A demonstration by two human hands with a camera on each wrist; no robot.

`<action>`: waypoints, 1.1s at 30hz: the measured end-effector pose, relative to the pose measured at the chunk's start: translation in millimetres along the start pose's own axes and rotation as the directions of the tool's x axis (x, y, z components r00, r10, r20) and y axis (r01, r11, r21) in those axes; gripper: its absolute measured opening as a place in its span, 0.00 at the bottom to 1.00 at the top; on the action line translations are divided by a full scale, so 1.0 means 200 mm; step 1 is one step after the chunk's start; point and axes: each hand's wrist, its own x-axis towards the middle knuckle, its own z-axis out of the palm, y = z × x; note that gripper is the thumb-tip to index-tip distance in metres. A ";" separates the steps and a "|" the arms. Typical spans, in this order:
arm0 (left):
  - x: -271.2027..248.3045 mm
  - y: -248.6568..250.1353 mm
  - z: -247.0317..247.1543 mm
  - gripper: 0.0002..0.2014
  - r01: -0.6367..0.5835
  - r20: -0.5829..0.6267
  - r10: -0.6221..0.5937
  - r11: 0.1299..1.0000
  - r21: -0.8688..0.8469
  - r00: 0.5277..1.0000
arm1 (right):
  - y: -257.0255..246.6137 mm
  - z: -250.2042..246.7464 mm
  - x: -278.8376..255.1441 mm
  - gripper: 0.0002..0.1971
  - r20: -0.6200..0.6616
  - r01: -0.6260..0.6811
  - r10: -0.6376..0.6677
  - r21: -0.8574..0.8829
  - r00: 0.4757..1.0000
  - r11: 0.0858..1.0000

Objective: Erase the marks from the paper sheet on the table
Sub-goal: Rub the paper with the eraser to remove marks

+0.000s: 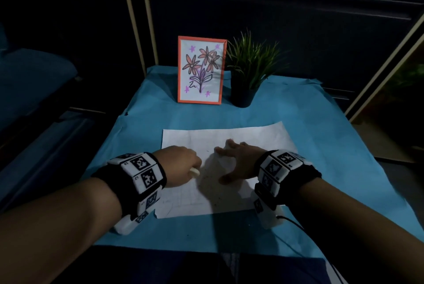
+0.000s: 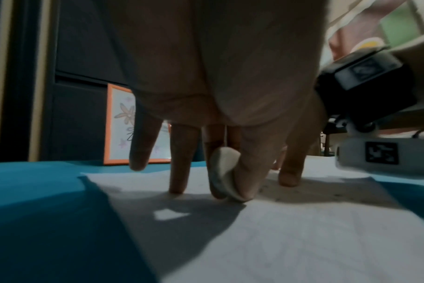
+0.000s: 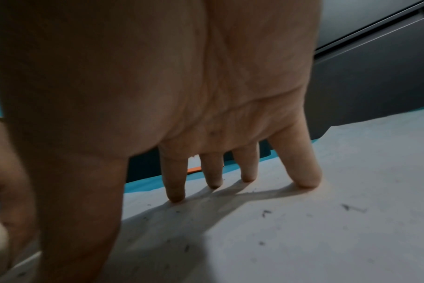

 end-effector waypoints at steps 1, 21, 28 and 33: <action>-0.01 0.00 0.00 0.13 -0.015 0.021 0.015 1.000 0.004 1.000 | 0.00 0.00 0.00 0.46 -0.004 -0.001 0.001 0.004 1.000 1.000; -0.05 0.05 0.06 0.11 -0.040 -0.030 0.039 0.999 -0.021 0.999 | 0.00 0.01 -0.01 0.46 -0.021 0.006 -0.006 0.017 1.000 1.000; -0.03 0.02 0.05 0.11 0.030 -0.081 -0.036 0.997 -0.075 0.996 | -0.01 0.00 -0.02 0.45 -0.020 0.000 0.000 0.001 1.000 1.000; -0.06 0.03 0.04 0.10 -0.028 -0.004 0.028 0.997 -0.069 1.000 | -0.01 0.00 -0.02 0.46 -0.018 -0.009 0.009 0.012 1.000 1.000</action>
